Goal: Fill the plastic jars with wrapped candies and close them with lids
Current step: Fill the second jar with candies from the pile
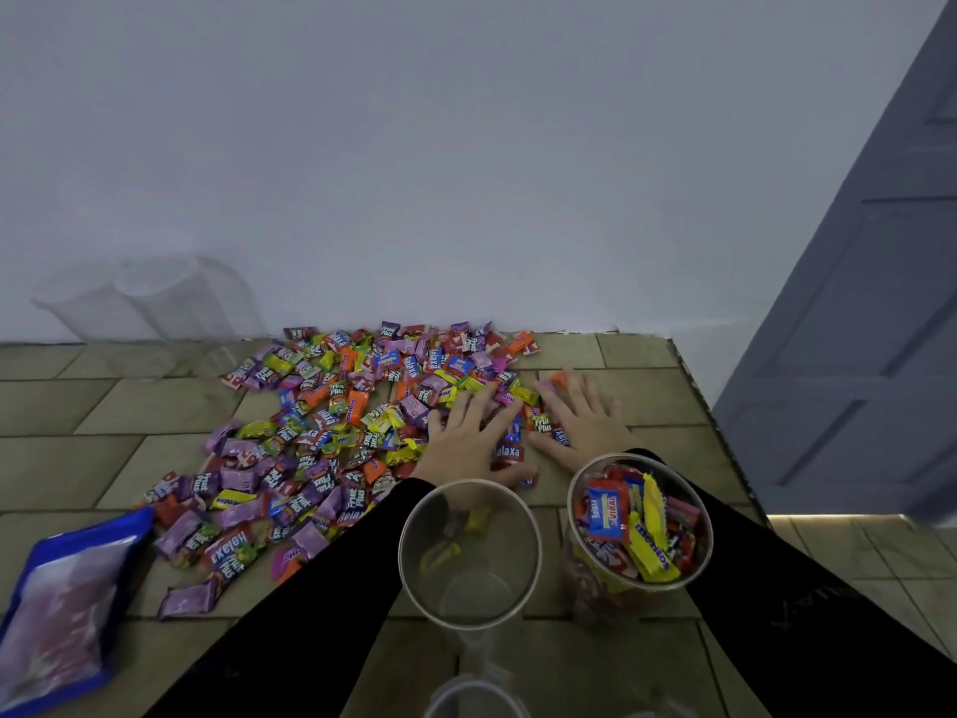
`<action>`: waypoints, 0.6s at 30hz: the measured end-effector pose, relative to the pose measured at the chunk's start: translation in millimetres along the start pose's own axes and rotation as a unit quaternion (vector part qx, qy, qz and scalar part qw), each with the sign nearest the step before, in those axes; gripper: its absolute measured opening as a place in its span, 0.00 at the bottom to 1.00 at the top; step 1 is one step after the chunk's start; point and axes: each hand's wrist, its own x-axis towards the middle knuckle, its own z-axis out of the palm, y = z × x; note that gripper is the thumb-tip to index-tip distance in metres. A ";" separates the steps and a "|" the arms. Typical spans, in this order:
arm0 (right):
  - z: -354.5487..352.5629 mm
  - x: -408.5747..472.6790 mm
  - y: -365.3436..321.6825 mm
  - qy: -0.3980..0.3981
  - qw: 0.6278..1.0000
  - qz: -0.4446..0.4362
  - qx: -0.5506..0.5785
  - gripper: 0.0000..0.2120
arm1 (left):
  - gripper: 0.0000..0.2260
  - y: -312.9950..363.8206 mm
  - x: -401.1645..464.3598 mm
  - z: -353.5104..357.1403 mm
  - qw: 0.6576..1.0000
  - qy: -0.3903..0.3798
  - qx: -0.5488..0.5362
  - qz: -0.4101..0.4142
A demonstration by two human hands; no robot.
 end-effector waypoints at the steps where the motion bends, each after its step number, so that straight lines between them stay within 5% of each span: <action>1: 0.6 1.2 0.6 0.004 1.000 0.001 -0.003 0.35 | 0.36 0.0 1.2 -1.4 1.000 0.005 0.002 -0.006; 6: 1.3 7.1 3.8 0.002 1.000 -0.011 -0.009 0.37 | 0.27 1.4 3.0 -0.4 0.999 0.030 0.018 0.000; 12: 3.1 6.6 5.4 0.089 0.993 -0.054 -0.046 0.39 | 0.21 1.0 13.1 -4.1 0.999 0.053 -0.007 0.004; 18: -0.1 10.3 -0.4 0.048 0.994 -0.074 0.070 0.18 | 0.15 0.4 19.2 -15.4 0.997 0.037 -0.075 -0.003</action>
